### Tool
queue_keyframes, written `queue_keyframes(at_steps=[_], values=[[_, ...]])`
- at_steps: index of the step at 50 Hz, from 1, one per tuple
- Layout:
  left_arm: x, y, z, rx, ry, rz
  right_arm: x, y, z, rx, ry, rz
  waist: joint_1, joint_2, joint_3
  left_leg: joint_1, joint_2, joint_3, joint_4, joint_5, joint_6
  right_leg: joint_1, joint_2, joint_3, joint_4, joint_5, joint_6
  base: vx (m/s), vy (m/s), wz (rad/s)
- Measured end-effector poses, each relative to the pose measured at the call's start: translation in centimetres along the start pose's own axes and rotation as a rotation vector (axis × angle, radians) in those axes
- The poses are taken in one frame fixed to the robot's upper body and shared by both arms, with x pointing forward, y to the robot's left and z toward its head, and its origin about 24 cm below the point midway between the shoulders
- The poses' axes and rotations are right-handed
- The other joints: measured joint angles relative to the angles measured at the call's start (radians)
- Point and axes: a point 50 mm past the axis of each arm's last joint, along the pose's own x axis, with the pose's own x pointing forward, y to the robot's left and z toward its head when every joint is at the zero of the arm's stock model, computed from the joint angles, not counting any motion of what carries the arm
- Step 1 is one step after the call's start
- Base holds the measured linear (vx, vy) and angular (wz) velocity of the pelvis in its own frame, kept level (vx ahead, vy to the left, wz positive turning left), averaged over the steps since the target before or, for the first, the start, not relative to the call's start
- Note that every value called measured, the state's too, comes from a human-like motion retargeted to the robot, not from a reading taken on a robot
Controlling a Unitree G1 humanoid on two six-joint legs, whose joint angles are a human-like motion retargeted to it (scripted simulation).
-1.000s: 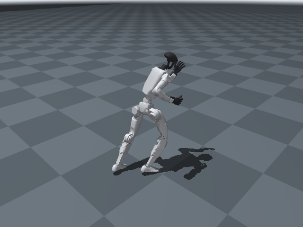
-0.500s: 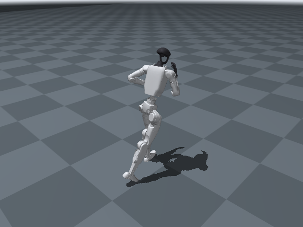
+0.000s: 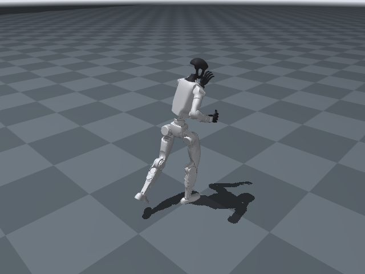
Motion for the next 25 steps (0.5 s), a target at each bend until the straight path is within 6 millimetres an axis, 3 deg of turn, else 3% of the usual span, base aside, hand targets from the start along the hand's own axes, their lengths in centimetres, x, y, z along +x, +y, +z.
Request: queue_keyframes(at_steps=[2,3,5,6,8,10,12,14,16,18,20,23,25], values=[[-3.9,1.9,-2.4,0.058,0.249,0.056,3.6,0.5,0.0,0.035,-0.060,-0.026,0.051,0.077,-0.025,-0.304,0.119,0.086,0.493,-0.173,0.002,-0.101,0.044,0.036,0.192,-0.137,-0.102,1.21,-0.23,-0.80],[-6.3,3.1,-3.3,0.090,0.390,0.084,5.5,0.8,0.8,0.011,-0.121,-0.035,0.090,0.098,-0.033,-0.406,0.153,0.099,0.632,-0.226,0.018,-0.125,0.057,0.052,0.267,-0.193,-0.120,1.21,-0.21,-0.97],[-10.6,4.5,-3.6,0.118,0.599,0.043,9.1,1.8,4.8,-0.057,-0.317,-0.010,0.192,0.072,-0.050,-0.563,0.115,0.095,0.754,-0.321,0.163,-0.112,0.049,0.087,0.285,-0.225,-0.084,1.19,-0.22,-1.12],[-11.7,5.7,-2.5,0.126,0.655,0.043,10.1,2.0,7.5,-0.085,-0.434,-0.019,0.257,0.046,-0.078,-0.640,0.101,0.111,0.757,-0.342,0.180,-0.099,0.045,0.114,0.267,-0.222,-0.080,1.24,-0.18,-1.32],[-12.6,7.7,0.3,0.132,0.744,0.042,10.9,2.4,12.1,-0.109,-0.641,-0.061,0.401,-0.029,-0.142,-0.770,0.078,0.163,0.680,-0.369,0.208,-0.076,0.028,0.183,0.216,-0.172,-0.058,1.32,-0.11,-1.55],[-12.7,8.9,2.6,0.126,0.816,0.047,10.5,2.9,15.1,-0.101,-0.786,-0.097,0.537,-0.108,-0.195,-0.829,0.064,0.236,0.465,-0.352,0.213,-0.032,-0.002,0.246,0.142,-0.057,-0.016,1.39,0.04,-1.46],[-12.7,9.8,4.1,0.108,0.866,0.073,9.7,3.4,16.9,-0.091,-0.881,-0.103,0.629,-0.155,-0.215,-0.795,0.048,0.302,0.112,-0.282,0.166,0.052,-0.022,0.282,0.052,0.096,0.031,1.44,0.21,-1.13],[-12.6,10.4,5.2,0.096,0.873,0.100,8.7,3.8,17.7,-0.080,-0.945,-0.083,0.683,-0.132,-0.193,-0.695,0.056,0.333,-0.242,-0.229,0.061,0.201,0.007,0.307,-0.041,0.235,0.065,1.48,0.34,-0.84],[-12.3,10.4,5.7,0.097,0.832,0.114,7.6,4.2,17.3,-0.043,-0.955,-0.041,0.688,-0.066,-0.136,-0.600,0.092,0.335,-0.426,-0.229,-0.052,0.394,0.056,0.328,-0.122,0.341,0.068,1.48,0.38,-0.16],[-11.8,10.2,5.3,0.125,0.755,0.132,7.1,4.3,15.7,0.021,-0.890,-0.013,0.650,-0.005,-0.077,-0.540,0.135,0.319,-0.429,-0.219,-0.111,0.538,0.093,0.307,-0.116,0.383,0.027,1.41,0.35,0.57],[-11.2,9.6,3.4,0.233,0.653,0.140,7.1,4.1,12.9,0.076,-0.758,-0.035,0.591,0.029,-0.016,-0.486,0.179,0.274,-0.301,-0.241,-0.101,0.599,0.105,0.212,0.029,0.335,-0.017,1.33,0.30,1.00],[-9.9,6.7,-3.1,0.351,0.532,0.196,7.1,3.3,6.9,-0.030,-0.485,-0.154,0.486,-0.016,0.073,-0.440,0.175,0.201,-0.020,-0.447,-0.015,0.497,0.035,0.122,0.477,0.104,-0.069,1.25,0.23,1.10],[-5.9,3.5,-5.0,0.181,0.359,0.195,5.7,2.5,3.9,-0.236,-0.354,-0.170,0.411,-0.069,0.072,-0.447,0.144,0.188,0.084,-0.536,0.033,0.303,0.005,0.177,0.746,-0.050,-0.124,1.20,0.14,0.59]])
